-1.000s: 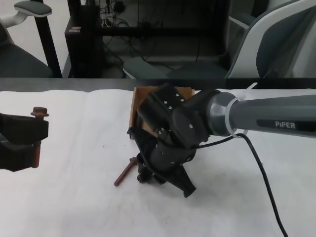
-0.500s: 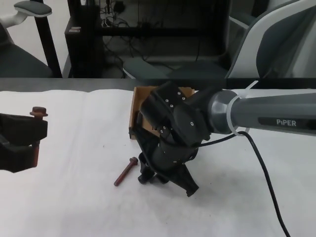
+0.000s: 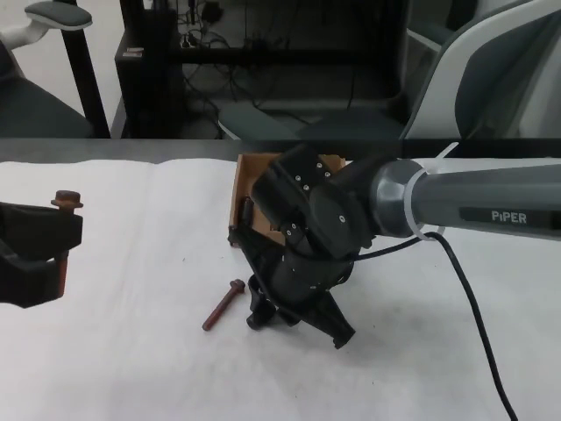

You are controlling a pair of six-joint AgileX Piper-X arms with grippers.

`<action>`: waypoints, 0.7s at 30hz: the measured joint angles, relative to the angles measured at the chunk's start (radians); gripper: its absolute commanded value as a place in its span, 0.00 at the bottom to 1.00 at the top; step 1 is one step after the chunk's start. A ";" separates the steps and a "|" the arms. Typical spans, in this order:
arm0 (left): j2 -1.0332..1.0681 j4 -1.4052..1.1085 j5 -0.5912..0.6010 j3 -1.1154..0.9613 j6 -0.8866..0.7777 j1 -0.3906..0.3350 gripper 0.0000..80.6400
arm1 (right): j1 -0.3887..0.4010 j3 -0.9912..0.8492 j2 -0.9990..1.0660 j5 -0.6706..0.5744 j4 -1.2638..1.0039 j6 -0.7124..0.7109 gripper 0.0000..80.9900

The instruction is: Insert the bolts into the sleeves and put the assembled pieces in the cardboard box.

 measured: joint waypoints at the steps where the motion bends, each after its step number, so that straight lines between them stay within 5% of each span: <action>1: 0.000 0.000 -0.003 0.000 0.000 0.000 0.02 | 0.000 -0.002 0.000 -0.002 0.001 -0.006 0.01; 21: 0.000 0.109 0.031 0.000 0.129 -0.004 0.02 | -0.029 -0.014 -0.250 -0.031 0.030 -0.516 0.01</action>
